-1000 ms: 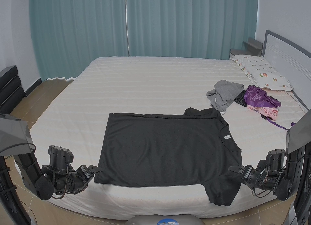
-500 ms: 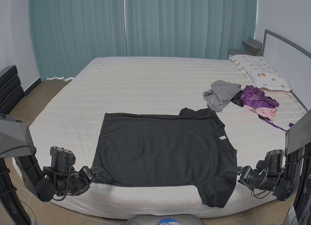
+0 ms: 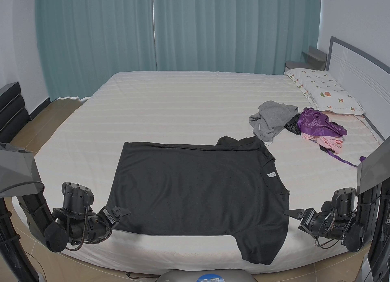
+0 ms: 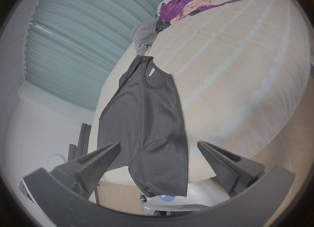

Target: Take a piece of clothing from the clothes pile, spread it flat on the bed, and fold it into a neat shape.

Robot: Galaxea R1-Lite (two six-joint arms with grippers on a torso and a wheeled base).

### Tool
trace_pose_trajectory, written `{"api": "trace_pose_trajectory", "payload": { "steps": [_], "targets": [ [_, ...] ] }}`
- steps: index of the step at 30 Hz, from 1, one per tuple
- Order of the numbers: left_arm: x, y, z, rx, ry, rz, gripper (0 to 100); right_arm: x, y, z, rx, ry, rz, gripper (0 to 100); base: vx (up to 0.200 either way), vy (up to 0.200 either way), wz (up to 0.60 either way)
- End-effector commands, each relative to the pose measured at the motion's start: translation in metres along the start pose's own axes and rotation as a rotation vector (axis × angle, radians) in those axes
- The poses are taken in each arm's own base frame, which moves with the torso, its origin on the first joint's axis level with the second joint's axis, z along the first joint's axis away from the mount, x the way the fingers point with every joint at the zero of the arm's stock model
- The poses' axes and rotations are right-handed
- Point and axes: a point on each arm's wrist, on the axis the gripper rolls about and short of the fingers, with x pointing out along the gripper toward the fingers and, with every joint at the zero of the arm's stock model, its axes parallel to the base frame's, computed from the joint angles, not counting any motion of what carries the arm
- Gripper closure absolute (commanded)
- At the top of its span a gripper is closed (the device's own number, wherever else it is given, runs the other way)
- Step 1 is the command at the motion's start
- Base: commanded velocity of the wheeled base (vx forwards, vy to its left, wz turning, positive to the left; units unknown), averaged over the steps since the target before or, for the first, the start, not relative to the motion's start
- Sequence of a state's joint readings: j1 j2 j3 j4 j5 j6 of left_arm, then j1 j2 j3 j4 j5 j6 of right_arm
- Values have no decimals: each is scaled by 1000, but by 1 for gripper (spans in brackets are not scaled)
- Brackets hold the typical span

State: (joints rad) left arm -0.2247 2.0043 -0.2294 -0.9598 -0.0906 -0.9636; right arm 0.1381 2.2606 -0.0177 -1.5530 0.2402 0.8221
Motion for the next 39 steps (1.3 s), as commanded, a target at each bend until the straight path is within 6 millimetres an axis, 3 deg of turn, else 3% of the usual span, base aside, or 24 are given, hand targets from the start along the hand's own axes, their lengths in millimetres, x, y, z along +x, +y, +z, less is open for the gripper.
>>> {"api": "trace_pose_trajectory", "payload": {
  "steps": [1, 7, 11, 18, 26, 39],
  "targets": [
    [1, 1, 0, -3, 1, 4, 0, -2, -1, -2, 2, 6, -5, 0, 0, 0, 0],
    [2, 0, 1, -4, -2, 2, 0, -2, -1, -2, 2, 6, -5, 0, -200, 0, 0],
    [3, 1, 4, -12, -10, 3, 0, -2, -1, -2, 2, 6, -5, 0, 0, 0, 0],
    [27, 12, 25, -57, -76, 75, 0, 1, -1, -2, -5, 9, 0, 0, 0, 0, 0],
    [50, 24, 30, -6, -123, 178, 0, 2, -1, -3, -6, 12, -4, 0, 0, 0, 0],
    [66, 18, 40, 2, -170, 174, 0, 6, 0, -3, -12, 10, 2, 0, 0, 0, 0]
  ]
}}
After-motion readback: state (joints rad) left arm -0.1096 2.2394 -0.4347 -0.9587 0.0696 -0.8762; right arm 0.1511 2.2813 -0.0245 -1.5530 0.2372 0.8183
